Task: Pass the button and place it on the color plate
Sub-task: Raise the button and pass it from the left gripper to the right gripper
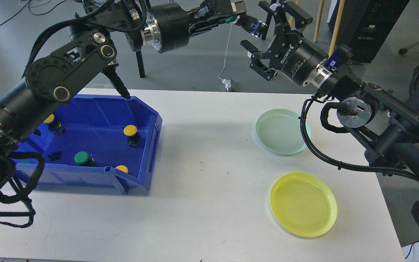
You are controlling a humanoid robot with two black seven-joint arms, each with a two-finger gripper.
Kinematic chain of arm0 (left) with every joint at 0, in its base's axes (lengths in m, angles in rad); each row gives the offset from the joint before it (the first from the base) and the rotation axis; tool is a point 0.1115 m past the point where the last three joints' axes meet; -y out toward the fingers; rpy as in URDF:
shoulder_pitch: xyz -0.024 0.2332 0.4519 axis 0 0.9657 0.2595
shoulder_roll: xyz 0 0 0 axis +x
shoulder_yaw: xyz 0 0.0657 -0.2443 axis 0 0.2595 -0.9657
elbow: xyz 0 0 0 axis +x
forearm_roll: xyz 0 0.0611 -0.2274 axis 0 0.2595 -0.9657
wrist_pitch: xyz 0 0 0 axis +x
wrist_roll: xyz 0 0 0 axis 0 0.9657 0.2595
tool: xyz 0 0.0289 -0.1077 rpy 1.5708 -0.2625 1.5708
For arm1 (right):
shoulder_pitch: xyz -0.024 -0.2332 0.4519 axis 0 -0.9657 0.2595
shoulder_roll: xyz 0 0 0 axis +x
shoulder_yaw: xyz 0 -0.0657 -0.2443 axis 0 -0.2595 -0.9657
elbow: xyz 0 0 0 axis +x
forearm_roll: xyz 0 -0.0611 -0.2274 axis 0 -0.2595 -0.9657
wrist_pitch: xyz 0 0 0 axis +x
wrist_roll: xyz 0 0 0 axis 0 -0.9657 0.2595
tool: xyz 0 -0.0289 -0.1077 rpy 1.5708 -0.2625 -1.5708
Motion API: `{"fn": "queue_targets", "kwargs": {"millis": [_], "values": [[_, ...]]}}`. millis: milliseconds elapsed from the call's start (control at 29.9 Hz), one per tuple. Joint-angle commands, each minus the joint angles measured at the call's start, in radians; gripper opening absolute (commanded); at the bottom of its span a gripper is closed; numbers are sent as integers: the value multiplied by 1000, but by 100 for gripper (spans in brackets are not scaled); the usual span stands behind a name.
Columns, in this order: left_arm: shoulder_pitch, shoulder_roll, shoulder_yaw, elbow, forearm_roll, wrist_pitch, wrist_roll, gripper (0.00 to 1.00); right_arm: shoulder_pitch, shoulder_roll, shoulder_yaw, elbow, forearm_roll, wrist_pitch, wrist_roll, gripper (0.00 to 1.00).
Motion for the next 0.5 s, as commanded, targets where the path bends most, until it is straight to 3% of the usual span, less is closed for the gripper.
{"fn": "queue_targets", "kwargs": {"millis": [0, 100, 368, 468], "values": [[1, 0, 0, 0, -2, 0, 0, 16, -1, 2, -1, 1, -1, 1, 4, 79], [1, 0, 0, 1, -2, 0, 0, 16, -1, 14, -1, -1, -3, 1, 4, 77], [1, -5, -1, 1, -5, 10, 1, 16, -3, 16, 0, -4, -9, 10, -2, 50], [1, -5, 0, 1, -26, 15, 3, 16, -3, 16, 0, -5, -9, 10, -5, 45]]}}
